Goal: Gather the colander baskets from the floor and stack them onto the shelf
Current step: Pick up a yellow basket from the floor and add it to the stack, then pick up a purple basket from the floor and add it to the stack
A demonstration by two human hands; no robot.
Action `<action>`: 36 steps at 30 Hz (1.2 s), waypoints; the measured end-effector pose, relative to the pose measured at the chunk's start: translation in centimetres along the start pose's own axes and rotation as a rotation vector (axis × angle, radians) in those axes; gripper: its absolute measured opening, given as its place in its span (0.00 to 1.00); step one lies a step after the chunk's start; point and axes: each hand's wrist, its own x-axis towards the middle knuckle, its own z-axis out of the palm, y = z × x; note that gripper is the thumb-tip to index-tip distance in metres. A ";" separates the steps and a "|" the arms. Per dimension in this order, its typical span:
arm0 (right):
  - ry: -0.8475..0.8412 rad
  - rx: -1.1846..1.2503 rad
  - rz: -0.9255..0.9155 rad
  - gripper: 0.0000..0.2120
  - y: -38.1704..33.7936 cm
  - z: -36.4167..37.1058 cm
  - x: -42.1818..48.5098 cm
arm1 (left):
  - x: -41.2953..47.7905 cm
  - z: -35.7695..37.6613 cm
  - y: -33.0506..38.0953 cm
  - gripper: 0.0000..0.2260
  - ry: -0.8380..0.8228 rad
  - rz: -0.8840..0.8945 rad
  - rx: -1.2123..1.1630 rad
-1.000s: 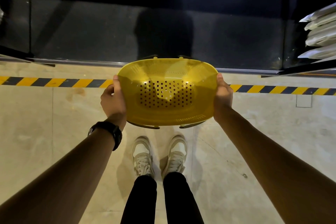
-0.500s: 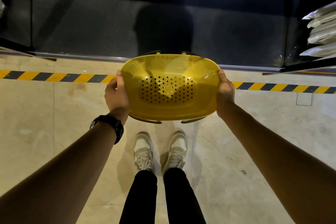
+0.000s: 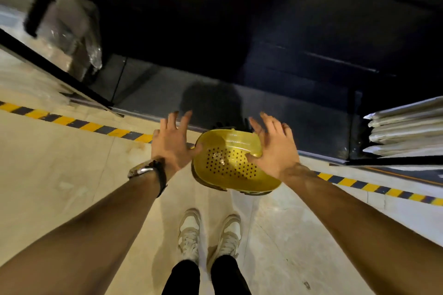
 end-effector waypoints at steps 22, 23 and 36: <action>0.111 -0.222 -0.518 0.47 -22.5 -25.0 -7.4 | -26.6 -29.1 -7.7 0.39 0.323 -0.306 0.305; 0.128 -0.225 -0.554 0.47 -24.2 -25.8 -7.7 | -28.7 -30.2 -8.6 0.38 0.349 -0.357 0.290; 0.252 -0.138 -0.982 0.44 -48.8 -33.8 -17.4 | -52.3 -37.2 -20.9 0.37 0.565 -0.863 0.232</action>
